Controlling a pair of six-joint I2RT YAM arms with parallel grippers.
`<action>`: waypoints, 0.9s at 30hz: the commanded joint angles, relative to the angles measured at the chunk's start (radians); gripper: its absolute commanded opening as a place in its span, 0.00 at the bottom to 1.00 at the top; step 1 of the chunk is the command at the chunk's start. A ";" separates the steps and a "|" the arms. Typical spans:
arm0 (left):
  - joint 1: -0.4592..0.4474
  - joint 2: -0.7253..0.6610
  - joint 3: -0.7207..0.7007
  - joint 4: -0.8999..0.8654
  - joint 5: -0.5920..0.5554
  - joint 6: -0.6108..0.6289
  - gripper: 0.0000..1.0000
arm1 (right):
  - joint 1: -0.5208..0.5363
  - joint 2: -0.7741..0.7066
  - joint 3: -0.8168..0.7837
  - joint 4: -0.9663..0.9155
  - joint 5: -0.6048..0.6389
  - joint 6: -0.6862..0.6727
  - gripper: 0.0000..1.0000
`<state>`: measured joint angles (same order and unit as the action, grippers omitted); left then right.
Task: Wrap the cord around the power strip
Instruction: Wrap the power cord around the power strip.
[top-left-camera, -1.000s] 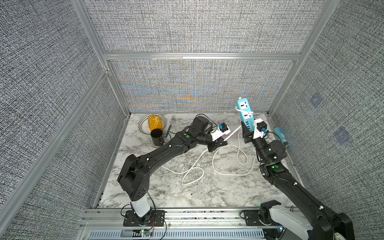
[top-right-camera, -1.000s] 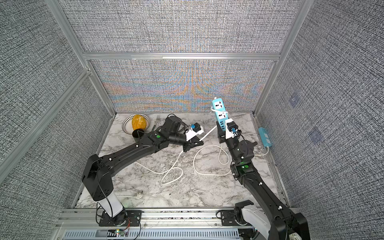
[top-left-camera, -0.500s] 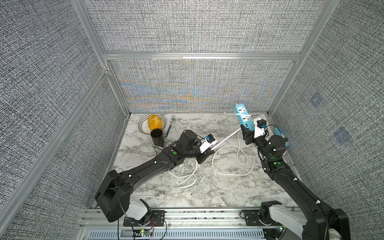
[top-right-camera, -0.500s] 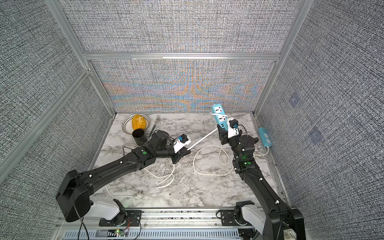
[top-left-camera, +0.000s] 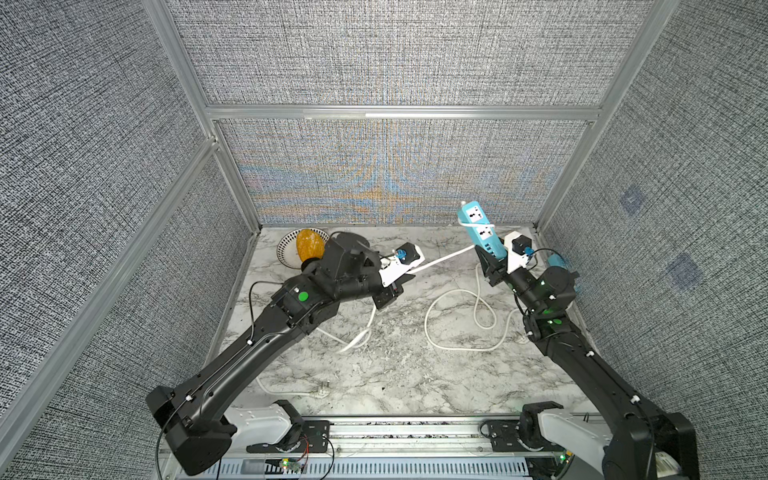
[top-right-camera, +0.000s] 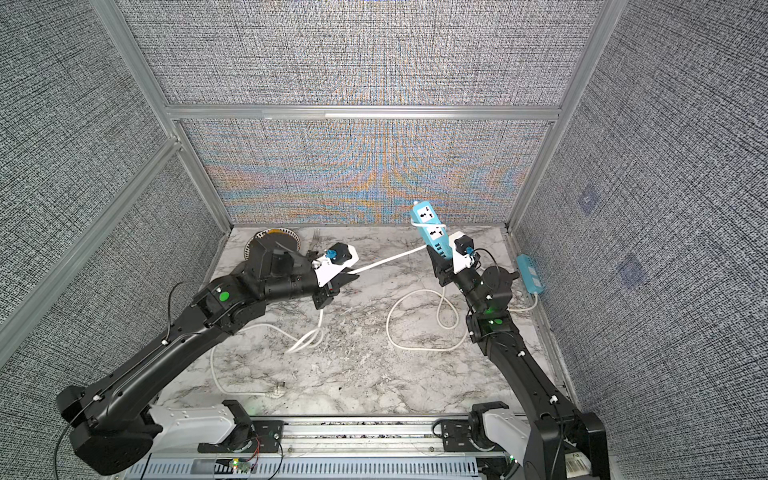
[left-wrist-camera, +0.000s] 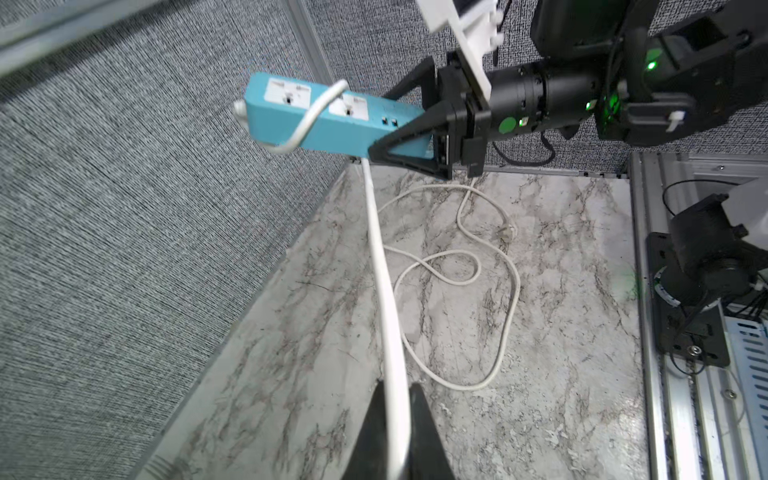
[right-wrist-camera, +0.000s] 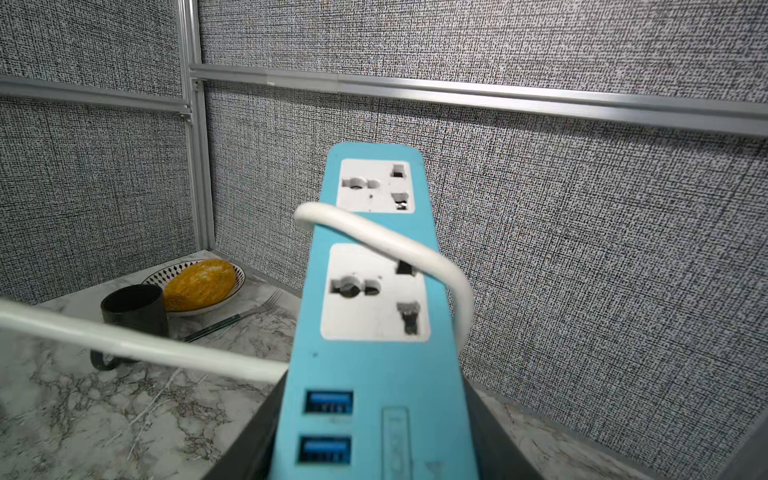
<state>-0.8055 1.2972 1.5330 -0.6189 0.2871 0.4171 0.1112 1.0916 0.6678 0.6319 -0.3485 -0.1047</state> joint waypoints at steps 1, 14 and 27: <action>0.000 0.060 0.182 -0.288 0.066 0.159 0.00 | -0.025 0.016 0.003 -0.186 0.333 -0.081 0.00; -0.073 0.429 0.811 -0.541 0.110 0.430 0.00 | 0.095 0.011 0.017 -0.386 0.302 -0.193 0.00; -0.073 0.492 0.791 -0.418 -0.072 0.626 0.00 | 0.152 -0.080 0.018 -0.522 0.190 -0.258 0.00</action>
<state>-0.8799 1.7943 2.3322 -1.1240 0.2298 0.9840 0.2607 1.0225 0.6846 0.1947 -0.1699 -0.3328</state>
